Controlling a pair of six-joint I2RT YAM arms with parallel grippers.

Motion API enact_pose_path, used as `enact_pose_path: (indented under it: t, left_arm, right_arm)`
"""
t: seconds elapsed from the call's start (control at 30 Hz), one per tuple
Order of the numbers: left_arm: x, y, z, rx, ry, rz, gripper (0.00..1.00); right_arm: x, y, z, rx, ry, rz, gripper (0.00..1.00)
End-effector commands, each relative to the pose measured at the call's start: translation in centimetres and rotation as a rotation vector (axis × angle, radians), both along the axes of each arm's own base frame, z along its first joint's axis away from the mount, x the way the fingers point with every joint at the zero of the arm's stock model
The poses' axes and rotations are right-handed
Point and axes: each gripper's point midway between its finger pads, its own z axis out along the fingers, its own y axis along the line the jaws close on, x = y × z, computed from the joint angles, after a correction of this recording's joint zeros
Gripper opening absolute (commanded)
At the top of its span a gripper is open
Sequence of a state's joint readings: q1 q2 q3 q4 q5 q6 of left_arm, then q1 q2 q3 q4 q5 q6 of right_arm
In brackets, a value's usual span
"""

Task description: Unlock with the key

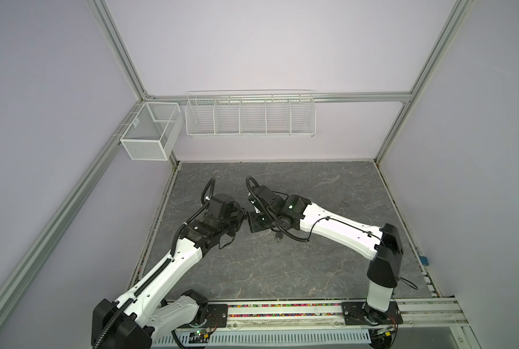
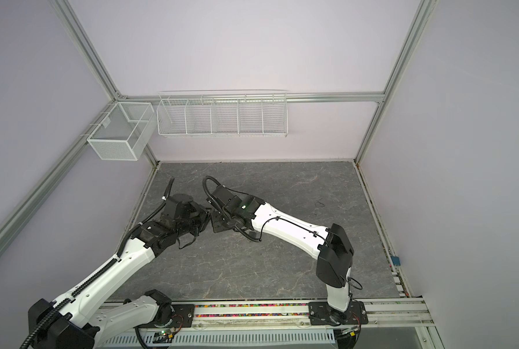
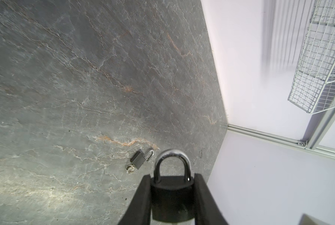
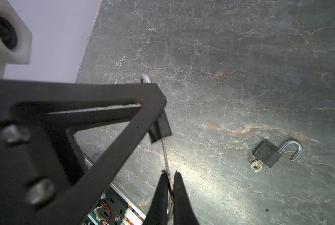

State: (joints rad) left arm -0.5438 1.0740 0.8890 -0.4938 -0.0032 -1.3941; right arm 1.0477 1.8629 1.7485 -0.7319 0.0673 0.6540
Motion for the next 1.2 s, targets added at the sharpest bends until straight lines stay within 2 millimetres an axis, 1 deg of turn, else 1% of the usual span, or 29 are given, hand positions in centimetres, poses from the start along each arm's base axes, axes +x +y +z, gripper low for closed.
enact_pose_path:
  t: [0.0,0.1,0.2,0.23,0.33,0.5,0.6,0.67,0.77,0.87,0.97,1.03,1.1,1.17]
  left_arm:
    - [-0.3,0.2,0.3,-0.010,0.011,-0.021,0.00]
    - [0.1,0.2,0.0,-0.039,0.018,-0.016,0.00]
    - [0.1,0.2,0.0,-0.038,0.018,-0.013,0.00]
    - [0.1,0.3,0.1,-0.038,0.016,-0.012,0.00]
    - [-0.1,0.4,-0.3,-0.029,0.025,-0.015,0.00]
    - [-0.4,0.7,-0.8,-0.024,0.032,-0.008,0.00]
    - [-0.4,0.6,-0.8,-0.023,0.034,-0.012,0.00]
    - [-0.4,0.5,-0.9,-0.029,0.037,-0.015,0.00]
    - [-0.2,0.3,-0.6,-0.041,0.027,-0.012,0.00]
    - [-0.2,0.4,-0.7,-0.036,0.032,-0.012,0.00]
    - [-0.1,0.2,-0.5,-0.043,0.027,-0.014,0.00]
    - [-0.2,0.3,-0.5,-0.042,0.028,-0.013,0.00]
    - [-0.2,0.3,-0.5,-0.042,0.028,-0.013,0.00]
    - [-0.4,0.6,-0.7,-0.032,0.033,-0.005,0.00]
  right_arm:
    - [-1.6,0.2,0.1,0.019,0.067,0.081,0.07]
    - [-2.9,0.1,-1.0,-0.012,0.143,0.111,0.07]
    - [-2.9,-0.5,-1.9,-0.037,0.184,0.098,0.07]
    - [-2.9,-0.4,-1.9,-0.031,0.197,0.102,0.07]
    - [-2.5,0.1,-0.6,0.024,0.192,0.099,0.07]
    - [-0.5,-0.8,0.0,-0.013,0.121,0.035,0.07]
    - [0.0,-0.5,0.4,-0.002,0.105,0.035,0.07]
    - [-0.1,0.0,0.2,0.010,0.114,0.048,0.07]
    - [0.0,-0.3,-0.8,-0.029,0.132,0.041,0.07]
    - [-0.4,-0.3,-1.0,-0.024,0.140,0.052,0.07]
    - [-0.2,-0.5,-1.4,-0.036,0.136,0.041,0.07]
    - [-0.1,-0.6,-1.4,-0.040,0.134,0.038,0.07]
    - [0.0,-0.4,-1.0,-0.031,0.127,0.038,0.07]
    - [0.0,-0.8,-0.9,-0.049,0.122,0.039,0.07]
